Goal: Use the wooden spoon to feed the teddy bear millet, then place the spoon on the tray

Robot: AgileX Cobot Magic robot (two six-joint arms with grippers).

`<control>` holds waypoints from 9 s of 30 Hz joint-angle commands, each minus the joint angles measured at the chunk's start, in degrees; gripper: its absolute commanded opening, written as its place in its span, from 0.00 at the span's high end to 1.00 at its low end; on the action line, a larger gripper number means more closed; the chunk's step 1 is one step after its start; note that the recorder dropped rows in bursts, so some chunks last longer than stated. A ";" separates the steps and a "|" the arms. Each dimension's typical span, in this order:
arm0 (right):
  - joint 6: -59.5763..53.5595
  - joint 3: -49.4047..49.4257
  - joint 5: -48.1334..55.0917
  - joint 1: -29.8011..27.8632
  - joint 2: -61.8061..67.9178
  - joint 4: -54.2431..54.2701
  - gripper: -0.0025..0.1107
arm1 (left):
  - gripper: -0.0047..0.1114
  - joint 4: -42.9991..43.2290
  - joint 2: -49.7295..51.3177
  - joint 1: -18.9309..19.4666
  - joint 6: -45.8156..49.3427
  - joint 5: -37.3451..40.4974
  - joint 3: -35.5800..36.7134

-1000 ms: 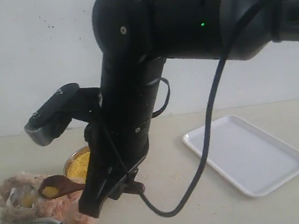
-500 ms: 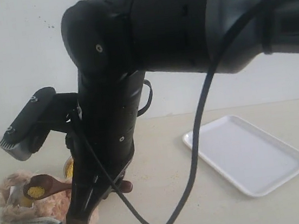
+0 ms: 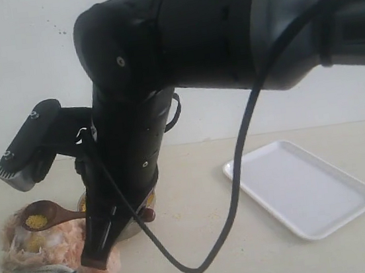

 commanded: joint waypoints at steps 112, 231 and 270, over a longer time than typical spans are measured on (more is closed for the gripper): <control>11.33 22.00 -15.26 -48.71 -17.98 12.72 0.98 | 0.93 -14.42 -0.67 0.17 7.04 1.75 0.31; 3.97 30.36 -42.76 -48.17 9.36 15.91 0.82 | 0.93 -15.38 -0.67 0.17 11.81 0.88 0.11; 13.77 45.03 -57.94 -48.31 -34.06 18.20 0.97 | 0.93 -15.24 -0.67 0.17 11.81 1.75 0.11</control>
